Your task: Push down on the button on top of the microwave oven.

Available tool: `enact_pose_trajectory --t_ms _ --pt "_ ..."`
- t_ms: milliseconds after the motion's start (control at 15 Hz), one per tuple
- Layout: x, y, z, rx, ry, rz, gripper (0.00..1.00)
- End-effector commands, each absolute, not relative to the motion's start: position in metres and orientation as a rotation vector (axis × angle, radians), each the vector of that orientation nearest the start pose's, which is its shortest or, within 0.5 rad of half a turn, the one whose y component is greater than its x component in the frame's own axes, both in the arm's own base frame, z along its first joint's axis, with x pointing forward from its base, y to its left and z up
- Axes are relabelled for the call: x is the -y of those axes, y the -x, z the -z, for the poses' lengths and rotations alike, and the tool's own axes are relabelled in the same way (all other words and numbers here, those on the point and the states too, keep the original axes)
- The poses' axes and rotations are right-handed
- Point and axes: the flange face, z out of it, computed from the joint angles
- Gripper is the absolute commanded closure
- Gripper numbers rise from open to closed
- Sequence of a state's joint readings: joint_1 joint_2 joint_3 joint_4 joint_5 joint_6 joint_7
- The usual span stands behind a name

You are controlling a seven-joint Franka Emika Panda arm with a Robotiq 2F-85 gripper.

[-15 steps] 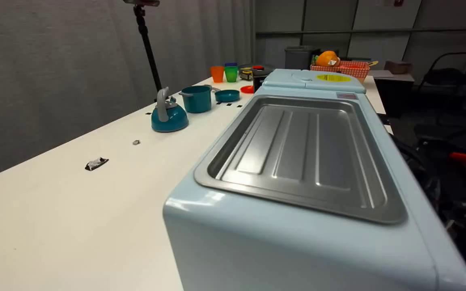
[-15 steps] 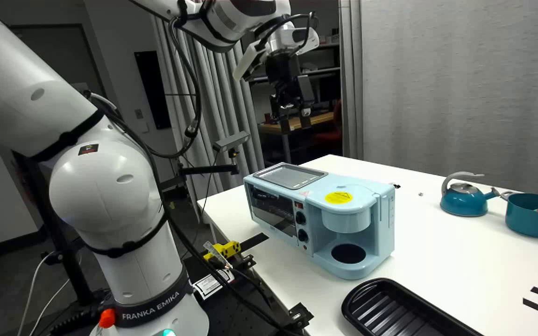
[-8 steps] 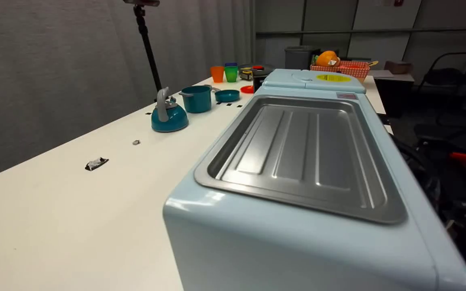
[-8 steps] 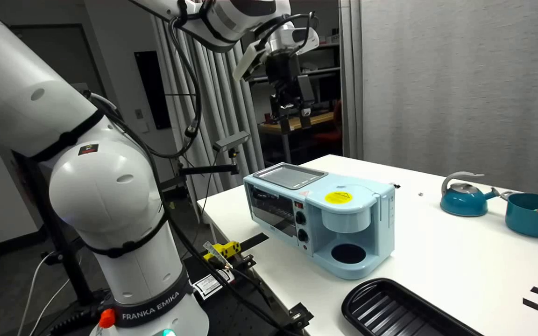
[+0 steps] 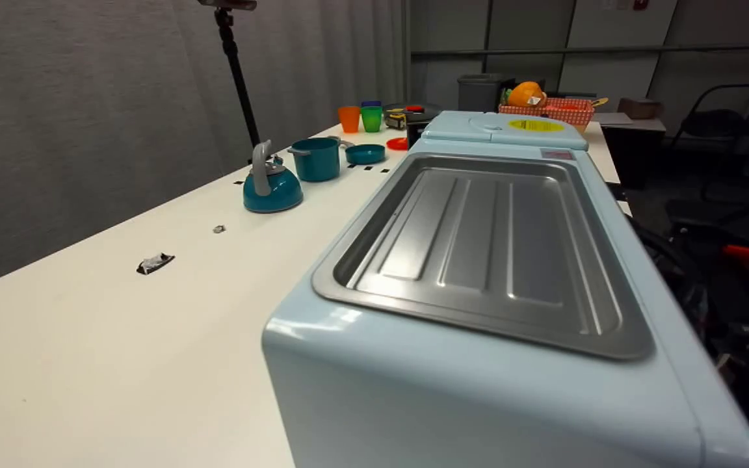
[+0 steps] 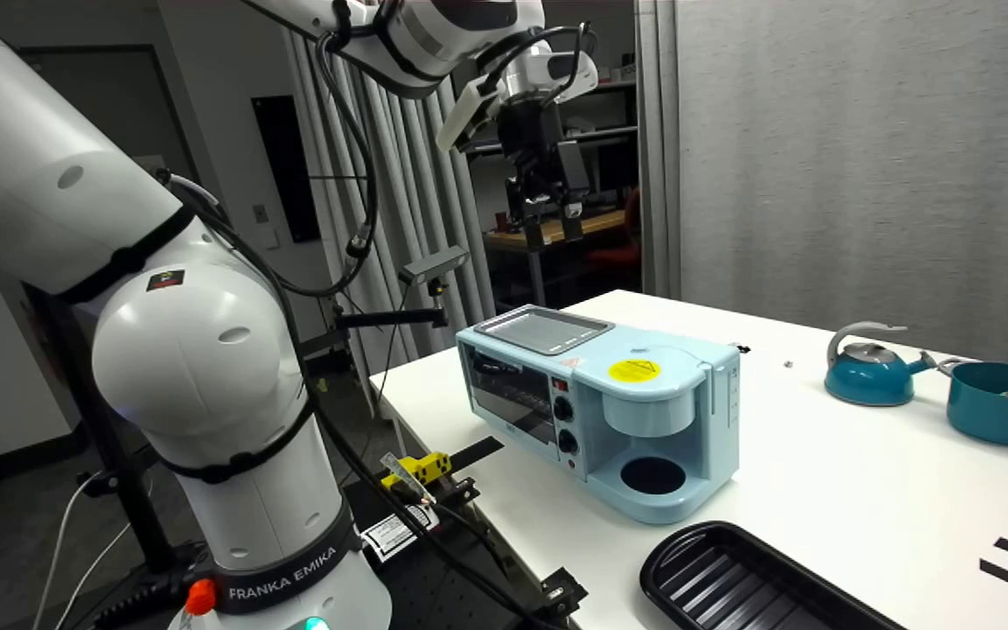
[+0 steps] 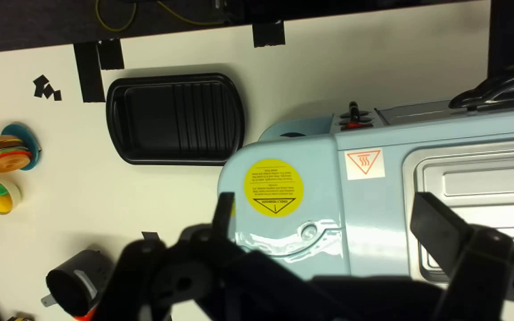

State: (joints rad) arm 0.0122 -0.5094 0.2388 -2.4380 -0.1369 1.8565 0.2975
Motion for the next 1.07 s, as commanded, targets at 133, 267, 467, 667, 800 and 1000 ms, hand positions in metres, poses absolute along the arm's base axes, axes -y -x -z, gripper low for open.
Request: enact_pose_trajectory --t_ms 133,267,467,667,800,1000 --pt "-0.0912 -0.3779 -0.4755 -0.062 3.4 -0.037 0.0" --pt "-0.0912 -0.3779 -0.4755 -0.062 3.4 -0.037 0.0" --pt "-0.0912 -0.3779 -0.4755 -0.062 3.4 -0.037 0.0" --pt "-0.0912 -0.3779 -0.4755 -0.062 3.4 -0.037 0.0" --pt "-0.0917 -0.3789 -0.4746 -0.056 3.394 -0.042 0.0" --pt "-0.0926 -0.3839 -0.4682 -0.005 3.373 -0.091 0.0"
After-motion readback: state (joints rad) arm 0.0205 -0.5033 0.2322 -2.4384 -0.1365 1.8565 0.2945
